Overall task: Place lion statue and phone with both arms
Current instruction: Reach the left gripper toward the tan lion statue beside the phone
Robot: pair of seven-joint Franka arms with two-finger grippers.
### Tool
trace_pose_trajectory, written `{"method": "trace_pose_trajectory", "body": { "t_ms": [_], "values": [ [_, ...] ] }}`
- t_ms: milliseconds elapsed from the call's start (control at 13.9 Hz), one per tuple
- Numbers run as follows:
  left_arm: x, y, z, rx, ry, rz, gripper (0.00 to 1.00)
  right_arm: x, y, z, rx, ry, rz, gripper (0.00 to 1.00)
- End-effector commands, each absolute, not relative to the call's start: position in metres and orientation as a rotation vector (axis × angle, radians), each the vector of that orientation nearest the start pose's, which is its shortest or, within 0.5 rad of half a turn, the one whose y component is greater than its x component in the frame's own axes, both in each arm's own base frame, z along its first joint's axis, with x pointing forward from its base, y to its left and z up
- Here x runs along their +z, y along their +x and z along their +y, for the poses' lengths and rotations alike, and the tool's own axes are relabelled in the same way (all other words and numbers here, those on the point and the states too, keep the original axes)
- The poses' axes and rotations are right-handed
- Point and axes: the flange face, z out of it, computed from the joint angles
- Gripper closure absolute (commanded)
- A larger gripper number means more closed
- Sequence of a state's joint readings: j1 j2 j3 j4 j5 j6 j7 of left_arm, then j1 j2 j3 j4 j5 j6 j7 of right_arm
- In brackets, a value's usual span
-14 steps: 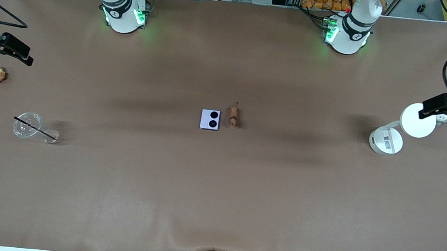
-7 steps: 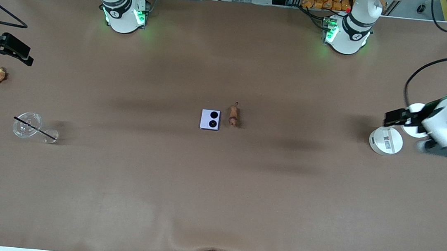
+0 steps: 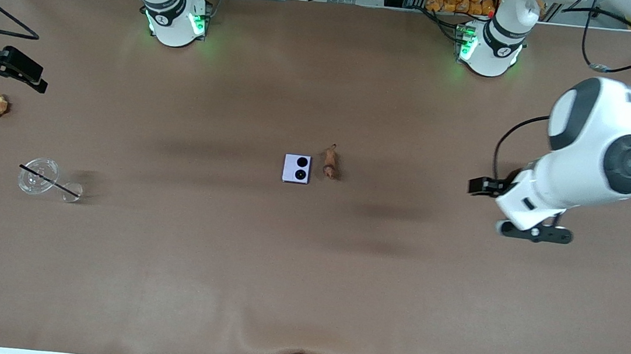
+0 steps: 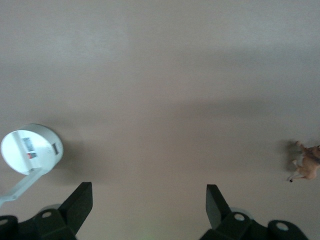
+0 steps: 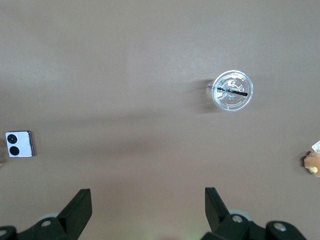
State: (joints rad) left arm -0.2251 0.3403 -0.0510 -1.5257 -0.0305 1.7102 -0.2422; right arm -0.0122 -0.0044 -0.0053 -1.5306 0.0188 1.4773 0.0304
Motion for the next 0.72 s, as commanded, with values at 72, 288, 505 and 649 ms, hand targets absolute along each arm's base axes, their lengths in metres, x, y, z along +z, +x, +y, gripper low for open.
{"method": "trace_pose_trajectory", "body": {
  "t_ms": [72,288,505,649],
  "values": [
    [0.422,0.623,-0.243,0.192,-3.135,-0.067,0.00,0.639,0.541,-0.005,0.079,-3.123,0.075,0.00],
    [0.401,0.619,-0.296,0.200,-3.124,-0.119,0.00,0.640,0.541,-0.005,0.077,-3.123,0.075,0.00],
    [0.368,0.611,-0.343,0.158,-3.133,-0.189,0.00,0.641,0.541,-0.005,0.075,-3.124,0.075,0.00],
    [0.348,0.607,-0.362,0.183,-3.173,-0.213,0.00,0.641,0.541,-0.002,0.075,-3.124,0.068,0.00]
  ]
}}
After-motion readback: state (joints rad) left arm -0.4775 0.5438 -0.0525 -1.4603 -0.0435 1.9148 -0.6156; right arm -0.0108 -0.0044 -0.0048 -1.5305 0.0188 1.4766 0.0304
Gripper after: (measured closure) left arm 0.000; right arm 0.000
